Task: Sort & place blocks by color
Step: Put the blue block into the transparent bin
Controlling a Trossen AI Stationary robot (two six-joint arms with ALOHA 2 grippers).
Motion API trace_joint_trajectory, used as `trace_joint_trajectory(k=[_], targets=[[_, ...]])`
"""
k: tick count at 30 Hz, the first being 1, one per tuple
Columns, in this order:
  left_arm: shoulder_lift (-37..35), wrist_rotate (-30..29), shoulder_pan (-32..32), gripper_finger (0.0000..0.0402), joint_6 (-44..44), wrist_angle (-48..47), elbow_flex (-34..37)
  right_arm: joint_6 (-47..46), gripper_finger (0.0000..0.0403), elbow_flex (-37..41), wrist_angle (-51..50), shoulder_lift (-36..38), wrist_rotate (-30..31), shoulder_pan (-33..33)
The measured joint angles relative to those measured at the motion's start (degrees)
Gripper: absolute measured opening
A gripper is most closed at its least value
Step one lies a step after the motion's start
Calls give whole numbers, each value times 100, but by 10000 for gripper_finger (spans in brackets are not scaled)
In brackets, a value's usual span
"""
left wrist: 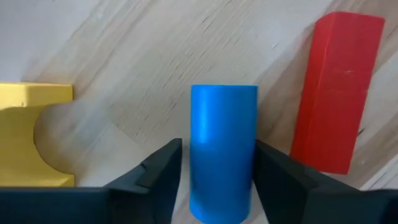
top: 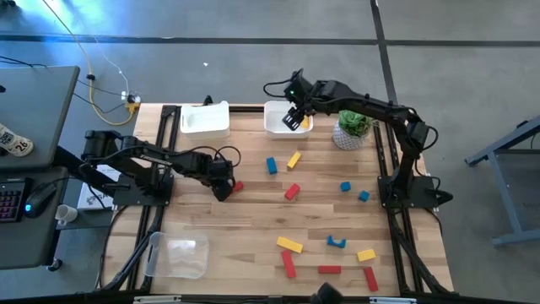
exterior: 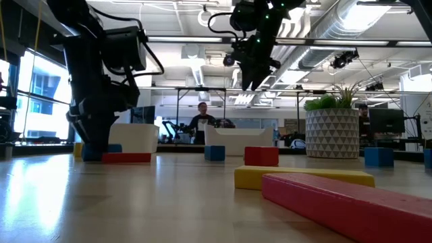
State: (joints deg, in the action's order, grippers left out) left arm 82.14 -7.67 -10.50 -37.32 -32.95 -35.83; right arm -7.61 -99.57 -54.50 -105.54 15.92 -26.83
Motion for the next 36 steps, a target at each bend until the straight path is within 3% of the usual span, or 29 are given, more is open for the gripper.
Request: trace_joint_trajectory(k=[5,14,23,30,36], targets=[[-1,-28,2,106,129,3,-4,14,200,0,-2,0,-20,183],[-7,-43,2,104,151,3,-4,118,200,2,-27,0,-31,619],[-474,-40,2,106,152,-21,4,15,200,4,-733,0,-51,1183],[-1007,47,11,107,152,-31,4,13,200,4,-1117,0,-719,1556],[-1459,524,159,106,153,-30,3,159,200,4,-1532,0,-1178,1777]])
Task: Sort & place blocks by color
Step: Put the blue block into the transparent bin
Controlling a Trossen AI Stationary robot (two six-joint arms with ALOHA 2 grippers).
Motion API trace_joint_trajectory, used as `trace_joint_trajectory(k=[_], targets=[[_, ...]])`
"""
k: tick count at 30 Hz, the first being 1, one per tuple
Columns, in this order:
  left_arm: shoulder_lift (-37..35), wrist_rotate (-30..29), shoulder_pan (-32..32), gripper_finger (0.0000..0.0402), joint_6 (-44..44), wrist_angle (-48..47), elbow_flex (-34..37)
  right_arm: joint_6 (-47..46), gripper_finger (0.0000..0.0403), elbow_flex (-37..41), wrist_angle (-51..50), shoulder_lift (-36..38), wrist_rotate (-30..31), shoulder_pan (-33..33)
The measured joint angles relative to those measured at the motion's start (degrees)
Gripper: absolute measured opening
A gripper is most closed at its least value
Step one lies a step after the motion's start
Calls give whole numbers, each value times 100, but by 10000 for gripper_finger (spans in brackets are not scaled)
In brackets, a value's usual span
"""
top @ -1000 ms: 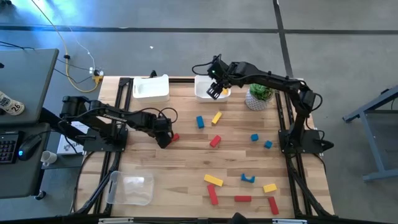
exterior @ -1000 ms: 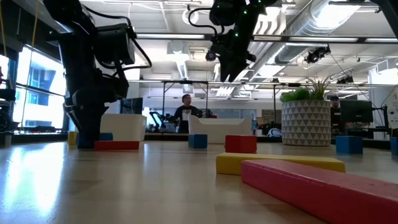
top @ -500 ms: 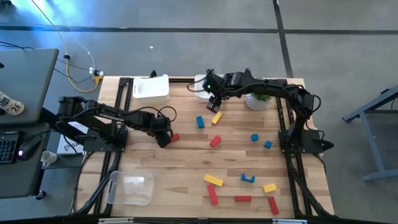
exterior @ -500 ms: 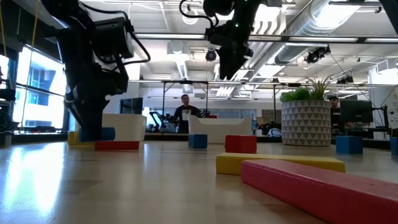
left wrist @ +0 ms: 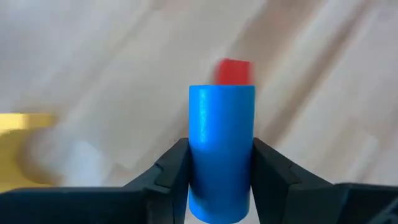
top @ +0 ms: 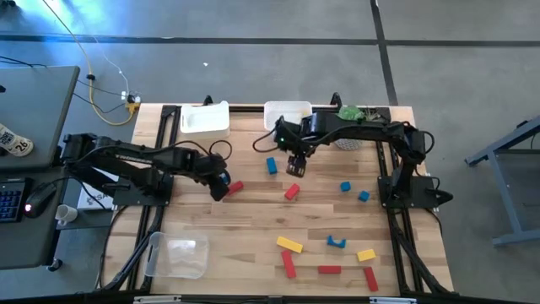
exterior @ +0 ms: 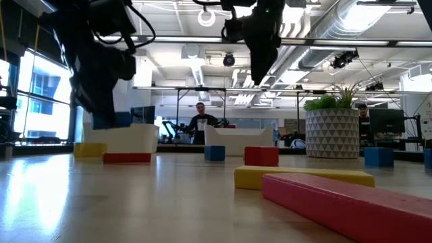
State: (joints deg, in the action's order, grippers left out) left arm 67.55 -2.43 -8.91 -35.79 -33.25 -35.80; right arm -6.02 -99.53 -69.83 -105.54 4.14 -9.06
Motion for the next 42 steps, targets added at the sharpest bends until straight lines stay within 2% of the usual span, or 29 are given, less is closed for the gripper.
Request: trace_joint_trajectory(k=[5,11,20,28,36,42], targets=[[-340,477,376,107,-168,2,-1,118,200,0,-296,0,-35,152],[-639,973,988,108,-586,9,-3,892,200,0,-407,0,-311,345],[-754,1091,2052,108,-1516,5,-3,2259,200,153,-269,-4,-218,866],[-752,1379,2872,109,-2333,6,-3,3034,200,603,169,-9,620,1310],[-752,1452,3641,109,-3079,5,-3,3885,200,1248,1053,-9,631,1447],[-750,1656,4239,110,-3928,6,-3,4240,200,1617,1790,-9,358,1443]])
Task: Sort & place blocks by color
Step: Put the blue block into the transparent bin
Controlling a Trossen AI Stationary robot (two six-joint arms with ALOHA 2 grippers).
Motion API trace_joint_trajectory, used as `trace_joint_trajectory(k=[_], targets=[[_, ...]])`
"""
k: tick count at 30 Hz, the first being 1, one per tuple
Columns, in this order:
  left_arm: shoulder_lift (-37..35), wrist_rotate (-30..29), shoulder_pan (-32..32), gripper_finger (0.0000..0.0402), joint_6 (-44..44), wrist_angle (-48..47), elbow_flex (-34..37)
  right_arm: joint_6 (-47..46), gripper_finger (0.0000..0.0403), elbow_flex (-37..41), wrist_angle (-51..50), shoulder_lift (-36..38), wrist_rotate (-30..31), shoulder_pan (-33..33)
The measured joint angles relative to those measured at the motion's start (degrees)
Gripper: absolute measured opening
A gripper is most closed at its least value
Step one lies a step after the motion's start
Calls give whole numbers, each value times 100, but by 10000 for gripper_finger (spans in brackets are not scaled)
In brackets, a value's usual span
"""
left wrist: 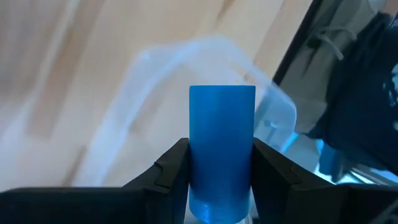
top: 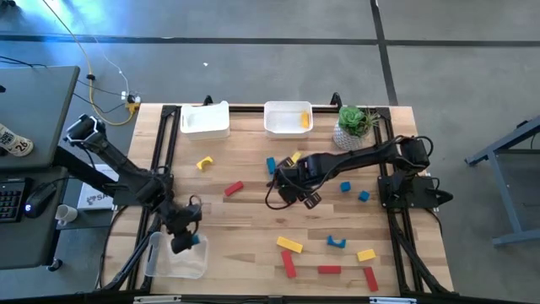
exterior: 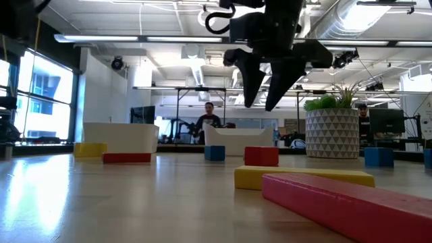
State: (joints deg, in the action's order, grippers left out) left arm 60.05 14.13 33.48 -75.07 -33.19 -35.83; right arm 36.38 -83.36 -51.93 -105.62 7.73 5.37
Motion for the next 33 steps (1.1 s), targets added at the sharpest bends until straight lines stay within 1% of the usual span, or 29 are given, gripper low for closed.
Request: trace_joint_trajectory(k=[7,14,19,22,24,28,33], targets=[[4,64,687,110,-1141,17,0,11,200,254,461,0,-235,-21],[110,22,1066,110,-1917,212,0,11,200,557,764,0,-247,-87],[381,27,1201,111,-2167,609,0,11,200,794,996,2,-247,-87],[583,34,1229,111,-2267,645,0,11,200,886,1080,2,-388,-87],[725,48,1234,111,-2286,648,0,11,200,967,1206,2,-489,-87],[932,49,1232,111,-2314,709,0,11,200,1116,1387,2,-494,-87],[1107,81,1234,111,-2332,1040,0,11,200,1232,1676,2,-505,-121]])
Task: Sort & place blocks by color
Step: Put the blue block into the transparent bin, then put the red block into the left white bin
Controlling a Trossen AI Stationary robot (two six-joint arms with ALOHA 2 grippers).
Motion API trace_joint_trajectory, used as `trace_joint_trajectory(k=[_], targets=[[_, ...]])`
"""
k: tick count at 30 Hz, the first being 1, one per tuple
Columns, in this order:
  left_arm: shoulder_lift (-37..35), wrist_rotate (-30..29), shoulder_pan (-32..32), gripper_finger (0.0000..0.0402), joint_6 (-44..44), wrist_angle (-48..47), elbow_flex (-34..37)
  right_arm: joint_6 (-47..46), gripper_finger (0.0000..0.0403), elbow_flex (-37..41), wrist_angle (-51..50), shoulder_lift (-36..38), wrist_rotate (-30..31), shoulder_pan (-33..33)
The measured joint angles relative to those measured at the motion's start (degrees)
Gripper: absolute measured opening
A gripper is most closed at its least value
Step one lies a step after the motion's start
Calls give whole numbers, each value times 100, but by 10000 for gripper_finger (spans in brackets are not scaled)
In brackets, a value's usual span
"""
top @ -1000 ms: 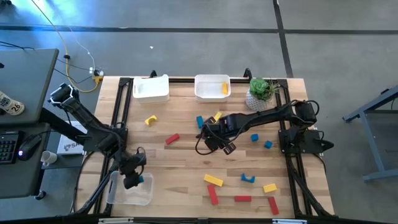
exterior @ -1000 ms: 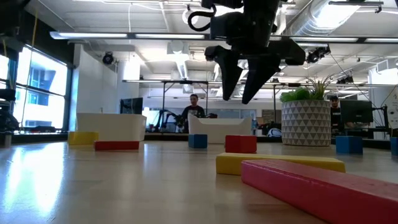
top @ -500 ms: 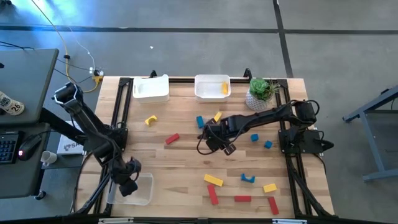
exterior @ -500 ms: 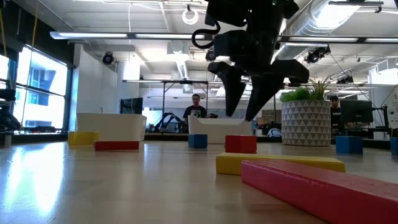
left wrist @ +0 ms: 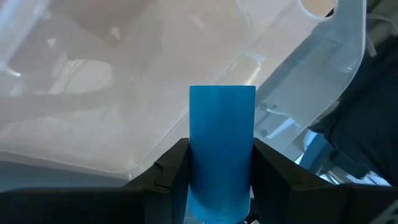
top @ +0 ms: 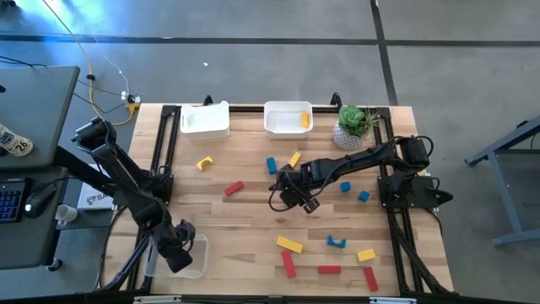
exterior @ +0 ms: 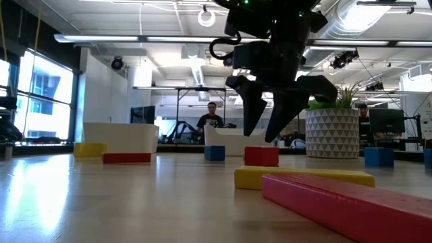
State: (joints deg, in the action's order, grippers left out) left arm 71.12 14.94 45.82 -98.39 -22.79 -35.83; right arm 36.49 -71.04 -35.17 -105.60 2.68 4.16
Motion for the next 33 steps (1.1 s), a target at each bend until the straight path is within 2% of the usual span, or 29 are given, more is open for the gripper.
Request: trace_joint_trajectory(k=[5,17,25,33], targets=[[156,9,-1,111,0,57,0,-6,200,74,118,-24,-42,-104],[270,9,-2,122,0,57,0,-55,200,78,168,-115,-713,-366],[270,9,-4,164,0,25,0,-52,200,76,161,-395,-694,-387],[270,-2,-51,183,110,-8,0,-59,199,76,196,-540,-463,-378]])
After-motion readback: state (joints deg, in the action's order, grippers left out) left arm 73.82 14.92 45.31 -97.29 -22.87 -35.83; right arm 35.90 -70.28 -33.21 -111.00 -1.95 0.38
